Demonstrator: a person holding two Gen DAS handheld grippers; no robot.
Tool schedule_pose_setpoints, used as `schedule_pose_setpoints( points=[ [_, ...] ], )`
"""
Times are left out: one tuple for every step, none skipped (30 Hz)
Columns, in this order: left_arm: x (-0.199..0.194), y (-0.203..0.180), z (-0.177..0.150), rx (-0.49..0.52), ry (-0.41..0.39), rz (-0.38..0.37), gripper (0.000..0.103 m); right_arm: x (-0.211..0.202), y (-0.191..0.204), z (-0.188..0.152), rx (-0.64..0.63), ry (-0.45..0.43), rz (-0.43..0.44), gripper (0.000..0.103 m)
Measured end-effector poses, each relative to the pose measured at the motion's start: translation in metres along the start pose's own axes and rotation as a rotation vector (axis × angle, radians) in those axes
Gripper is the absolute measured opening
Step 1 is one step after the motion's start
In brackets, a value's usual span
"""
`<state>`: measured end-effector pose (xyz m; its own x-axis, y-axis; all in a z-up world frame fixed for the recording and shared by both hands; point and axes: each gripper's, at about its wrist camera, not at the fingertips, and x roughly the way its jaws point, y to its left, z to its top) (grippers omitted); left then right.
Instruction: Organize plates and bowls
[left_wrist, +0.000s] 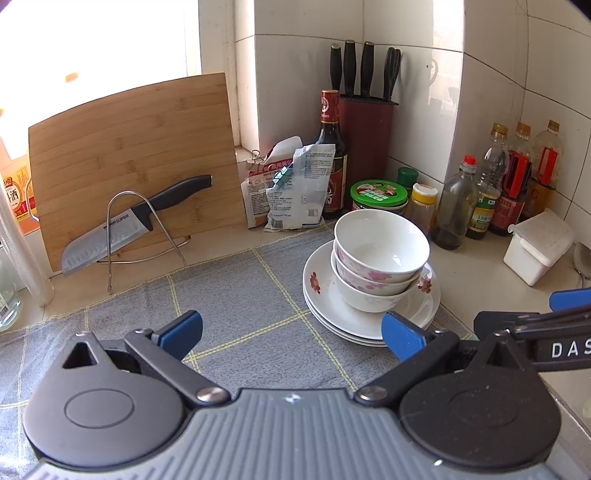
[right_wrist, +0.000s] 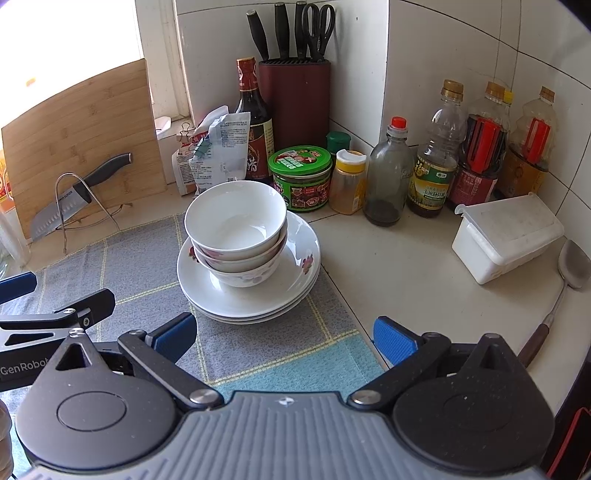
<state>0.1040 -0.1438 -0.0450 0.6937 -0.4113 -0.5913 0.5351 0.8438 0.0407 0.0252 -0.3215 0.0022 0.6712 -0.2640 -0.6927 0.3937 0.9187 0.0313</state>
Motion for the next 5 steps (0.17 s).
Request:
schedule_pose_setpoints(
  points=[
    [0.0001,-0.0004,0.0000,-0.001,0.000,0.000,0.102,-0.0002,-0.0003,-0.0001,0.000,-0.001,0.000,0.103],
    [0.0004,-0.0006,0.0004,-0.002,0.000,0.001,0.102,0.0010,-0.0005,0.0016,0.000,0.001,0.000,0.103],
    [0.0010,-0.0006,0.0007,-0.003,0.001,0.001,0.102,0.0010,-0.0004,0.0015,-0.001,0.001,0.000,0.103],
    [0.0014,-0.0005,0.0008,-0.003,0.002,0.001,0.102,0.0016,-0.0008,0.0022,-0.002,0.001,0.000,0.103],
    [0.0017,-0.0005,0.0013,-0.005,0.002,0.001,0.102,0.0024,-0.0011,0.0033,-0.002,0.001,0.000,0.103]
  ],
)
